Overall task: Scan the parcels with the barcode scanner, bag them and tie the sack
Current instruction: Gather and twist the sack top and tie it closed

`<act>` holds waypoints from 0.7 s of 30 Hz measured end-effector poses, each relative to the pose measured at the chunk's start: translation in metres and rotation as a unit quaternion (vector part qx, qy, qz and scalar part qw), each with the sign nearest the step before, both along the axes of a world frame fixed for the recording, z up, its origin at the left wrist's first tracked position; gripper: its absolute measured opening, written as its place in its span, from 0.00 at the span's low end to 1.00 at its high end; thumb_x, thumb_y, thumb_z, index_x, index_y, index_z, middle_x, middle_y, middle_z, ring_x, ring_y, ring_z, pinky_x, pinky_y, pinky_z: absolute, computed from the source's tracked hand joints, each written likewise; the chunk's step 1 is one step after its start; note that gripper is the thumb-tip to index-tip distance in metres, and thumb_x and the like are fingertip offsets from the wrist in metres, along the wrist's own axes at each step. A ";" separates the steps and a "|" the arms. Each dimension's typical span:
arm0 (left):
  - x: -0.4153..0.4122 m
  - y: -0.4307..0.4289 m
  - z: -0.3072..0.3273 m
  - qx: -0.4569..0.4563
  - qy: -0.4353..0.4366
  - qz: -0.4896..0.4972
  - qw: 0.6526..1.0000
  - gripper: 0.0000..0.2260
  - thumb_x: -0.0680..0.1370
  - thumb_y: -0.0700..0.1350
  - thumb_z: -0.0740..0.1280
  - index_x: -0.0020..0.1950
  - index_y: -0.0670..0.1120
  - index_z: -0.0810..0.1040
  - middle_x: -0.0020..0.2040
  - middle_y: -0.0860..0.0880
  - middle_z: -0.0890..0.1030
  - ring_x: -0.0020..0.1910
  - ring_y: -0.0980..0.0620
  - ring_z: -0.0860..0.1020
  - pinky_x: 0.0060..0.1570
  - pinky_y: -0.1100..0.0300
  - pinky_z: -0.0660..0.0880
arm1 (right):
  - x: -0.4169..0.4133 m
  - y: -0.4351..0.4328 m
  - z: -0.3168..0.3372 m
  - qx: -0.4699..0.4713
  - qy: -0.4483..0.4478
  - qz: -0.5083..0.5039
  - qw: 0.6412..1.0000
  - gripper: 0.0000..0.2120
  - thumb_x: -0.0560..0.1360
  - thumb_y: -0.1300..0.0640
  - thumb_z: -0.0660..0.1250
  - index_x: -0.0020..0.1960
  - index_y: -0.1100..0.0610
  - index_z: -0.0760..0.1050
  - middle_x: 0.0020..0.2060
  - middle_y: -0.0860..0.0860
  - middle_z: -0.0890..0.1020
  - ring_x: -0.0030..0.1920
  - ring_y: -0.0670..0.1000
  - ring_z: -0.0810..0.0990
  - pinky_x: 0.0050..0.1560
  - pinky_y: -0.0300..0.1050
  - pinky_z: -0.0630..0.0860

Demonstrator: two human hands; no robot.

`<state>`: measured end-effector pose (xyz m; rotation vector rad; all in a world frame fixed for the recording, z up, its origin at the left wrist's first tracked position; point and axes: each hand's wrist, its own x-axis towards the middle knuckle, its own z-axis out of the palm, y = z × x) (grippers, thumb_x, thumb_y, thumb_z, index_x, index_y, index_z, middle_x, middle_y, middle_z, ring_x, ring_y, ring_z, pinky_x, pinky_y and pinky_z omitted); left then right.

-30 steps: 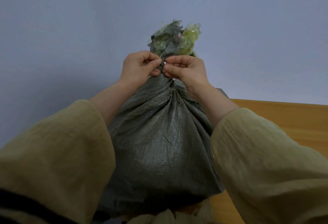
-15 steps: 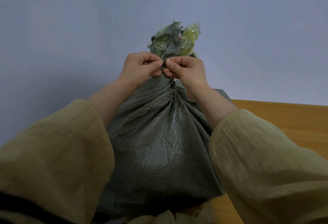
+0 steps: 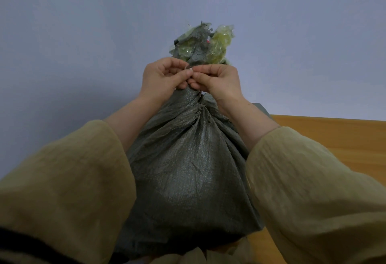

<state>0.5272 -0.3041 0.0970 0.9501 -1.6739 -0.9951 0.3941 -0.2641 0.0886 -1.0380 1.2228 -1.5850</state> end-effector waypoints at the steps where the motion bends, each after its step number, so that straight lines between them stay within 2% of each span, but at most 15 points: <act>1: 0.000 0.000 0.000 -0.005 0.002 0.000 1.000 0.04 0.73 0.35 0.71 0.45 0.41 0.79 0.34 0.45 0.80 0.27 0.58 0.77 0.35 0.65 0.78 | 0.000 0.000 0.000 0.002 0.001 0.001 1.000 0.05 0.73 0.72 0.67 0.48 0.68 0.79 0.33 0.57 0.82 0.31 0.47 0.82 0.42 0.40 0.81; 8: -0.004 -0.003 -0.002 -0.018 -0.003 -0.005 1.000 0.04 0.73 0.35 0.71 0.43 0.43 0.80 0.32 0.48 0.80 0.27 0.58 0.77 0.34 0.66 0.78 | -0.003 -0.001 0.002 0.005 0.015 -0.006 1.000 0.05 0.73 0.72 0.67 0.48 0.70 0.80 0.31 0.55 0.82 0.30 0.46 0.82 0.40 0.39 0.81; 11: -0.004 -0.003 -0.002 -0.027 -0.021 -0.004 0.999 0.03 0.74 0.36 0.71 0.43 0.43 0.79 0.33 0.46 0.80 0.27 0.58 0.77 0.35 0.64 0.78 | -0.005 -0.001 0.003 0.007 0.039 0.003 0.999 0.05 0.72 0.72 0.68 0.46 0.68 0.80 0.31 0.55 0.82 0.30 0.46 0.82 0.37 0.37 0.81; 14: -0.003 -0.004 -0.002 -0.028 -0.039 0.004 0.999 0.04 0.74 0.37 0.70 0.42 0.44 0.79 0.33 0.46 0.79 0.27 0.59 0.76 0.36 0.63 0.78 | -0.014 0.000 0.009 0.016 0.162 0.004 0.987 0.04 0.71 0.69 0.71 0.46 0.65 0.82 0.31 0.54 0.82 0.28 0.45 0.80 0.29 0.35 0.76; 16: -0.003 -0.005 -0.003 -0.025 -0.046 0.006 0.999 0.02 0.74 0.37 0.70 0.43 0.43 0.79 0.33 0.47 0.79 0.27 0.59 0.76 0.36 0.64 0.78 | -0.019 -0.002 0.014 0.017 0.276 0.007 0.961 0.05 0.72 0.65 0.71 0.47 0.62 0.83 0.32 0.57 0.82 0.29 0.47 0.79 0.29 0.38 0.76; 19: -0.005 -0.006 -0.005 -0.015 -0.050 0.007 0.999 0.02 0.74 0.37 0.71 0.45 0.39 0.79 0.32 0.47 0.79 0.26 0.59 0.76 0.35 0.65 0.78 | -0.020 -0.006 0.016 0.005 0.430 0.016 0.903 0.07 0.74 0.62 0.70 0.51 0.59 0.83 0.36 0.54 0.82 0.31 0.46 0.77 0.42 0.45 0.80; 21: -0.006 -0.005 -0.006 -0.003 -0.044 0.004 0.999 0.03 0.73 0.36 0.71 0.46 0.38 0.80 0.33 0.46 0.79 0.26 0.59 0.77 0.35 0.65 0.78 | -0.018 -0.006 0.014 0.008 0.464 0.010 0.886 0.07 0.75 0.61 0.69 0.51 0.59 0.83 0.37 0.53 0.83 0.35 0.49 0.80 0.50 0.49 0.79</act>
